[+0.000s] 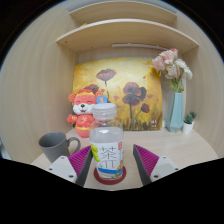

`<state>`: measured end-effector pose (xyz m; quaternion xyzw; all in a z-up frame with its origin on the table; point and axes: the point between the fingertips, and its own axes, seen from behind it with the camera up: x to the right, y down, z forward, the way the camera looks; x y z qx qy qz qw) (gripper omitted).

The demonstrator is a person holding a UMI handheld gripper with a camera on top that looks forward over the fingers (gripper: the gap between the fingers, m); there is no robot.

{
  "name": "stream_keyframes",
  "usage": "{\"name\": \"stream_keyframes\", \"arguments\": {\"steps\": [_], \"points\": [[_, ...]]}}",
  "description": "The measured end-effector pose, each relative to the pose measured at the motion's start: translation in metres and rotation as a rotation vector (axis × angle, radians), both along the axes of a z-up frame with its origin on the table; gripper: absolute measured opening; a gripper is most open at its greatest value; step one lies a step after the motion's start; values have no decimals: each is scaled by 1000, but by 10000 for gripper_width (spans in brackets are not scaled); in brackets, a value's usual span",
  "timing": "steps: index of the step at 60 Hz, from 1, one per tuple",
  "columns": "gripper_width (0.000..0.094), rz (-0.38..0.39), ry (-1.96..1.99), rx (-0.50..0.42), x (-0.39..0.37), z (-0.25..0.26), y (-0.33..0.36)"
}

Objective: Pour water

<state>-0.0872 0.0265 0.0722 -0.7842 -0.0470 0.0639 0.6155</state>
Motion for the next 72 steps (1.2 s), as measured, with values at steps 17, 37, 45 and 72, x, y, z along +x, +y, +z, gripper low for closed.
{"name": "stream_keyframes", "arguments": {"steps": [17,37,45,72], "points": [[832,-89,38,-88,34,-19,-75],[839,-133,34,-131,70,-14,-148],[840,-170,21,-73,93,21,-166],[841,-253,-4,54,138,90,-204]]}}
